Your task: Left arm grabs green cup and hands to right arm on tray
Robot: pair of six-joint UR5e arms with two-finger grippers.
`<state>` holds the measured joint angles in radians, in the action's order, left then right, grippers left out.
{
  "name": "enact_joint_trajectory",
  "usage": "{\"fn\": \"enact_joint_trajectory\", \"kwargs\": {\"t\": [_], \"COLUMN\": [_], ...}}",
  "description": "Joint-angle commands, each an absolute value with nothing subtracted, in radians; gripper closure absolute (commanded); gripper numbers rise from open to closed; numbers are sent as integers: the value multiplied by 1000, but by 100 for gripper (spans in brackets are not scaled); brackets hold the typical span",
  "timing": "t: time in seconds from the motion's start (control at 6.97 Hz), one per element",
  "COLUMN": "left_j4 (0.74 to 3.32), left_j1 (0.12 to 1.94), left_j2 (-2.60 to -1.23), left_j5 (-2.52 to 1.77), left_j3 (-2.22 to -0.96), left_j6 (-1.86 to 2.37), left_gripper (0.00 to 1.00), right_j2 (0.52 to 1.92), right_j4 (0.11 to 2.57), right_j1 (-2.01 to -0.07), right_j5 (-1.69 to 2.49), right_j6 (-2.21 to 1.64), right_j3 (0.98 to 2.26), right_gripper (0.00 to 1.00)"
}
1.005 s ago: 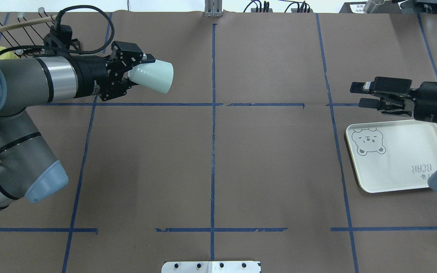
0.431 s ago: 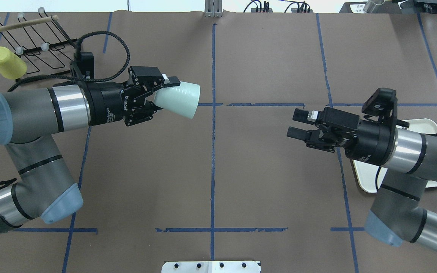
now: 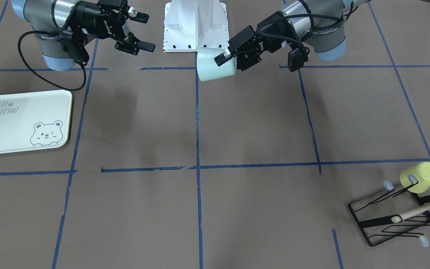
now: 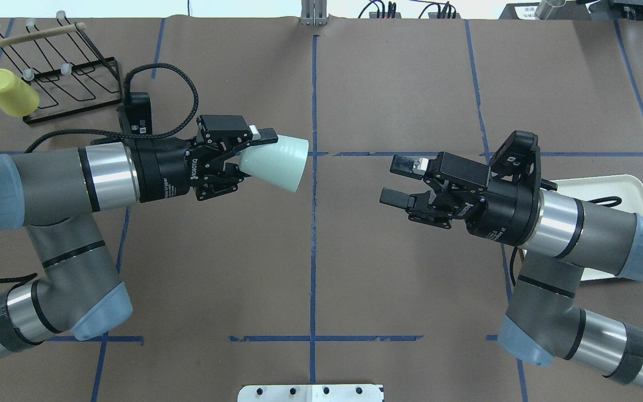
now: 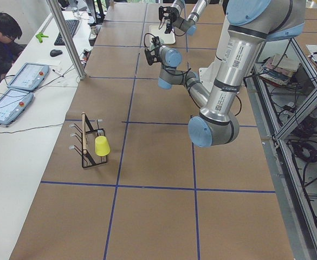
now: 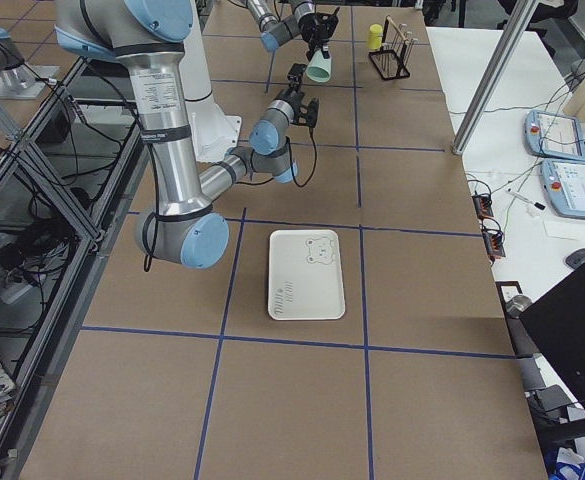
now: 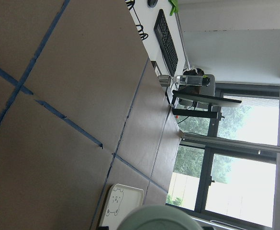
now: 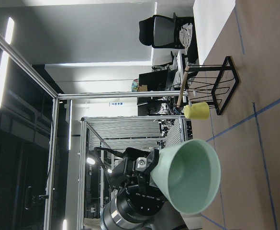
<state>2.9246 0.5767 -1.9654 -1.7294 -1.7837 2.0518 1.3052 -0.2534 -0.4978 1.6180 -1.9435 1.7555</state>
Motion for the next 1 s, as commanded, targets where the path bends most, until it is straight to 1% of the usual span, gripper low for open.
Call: {"fn": "enact_joint_trajectory", "kwargs": {"t": [0.0, 0.14, 0.29, 0.86], "left_j4": [2991, 2991, 2991, 2993], "left_j1": [558, 557, 557, 548], "left_j2": [-1986, -2002, -2016, -2017], "left_j5": [-1729, -1729, -1729, -1729], "left_j3": [-1756, -1755, -1752, -1733], "left_j6": [2056, 2107, 2152, 2152], "left_gripper": [53, 53, 53, 53], "right_j2": [1240, 1182, 1158, 1135], "right_j4": [-180, -178, -179, -183], "right_j1": [-494, -494, -494, -494], "right_j5": [1598, 1586, 1582, 1582], "right_j6": [-1976, -1982, -1991, -1994], "right_j3": [1729, 1676, 1652, 1654], "right_gripper": [0, 0, 0, 0]}}
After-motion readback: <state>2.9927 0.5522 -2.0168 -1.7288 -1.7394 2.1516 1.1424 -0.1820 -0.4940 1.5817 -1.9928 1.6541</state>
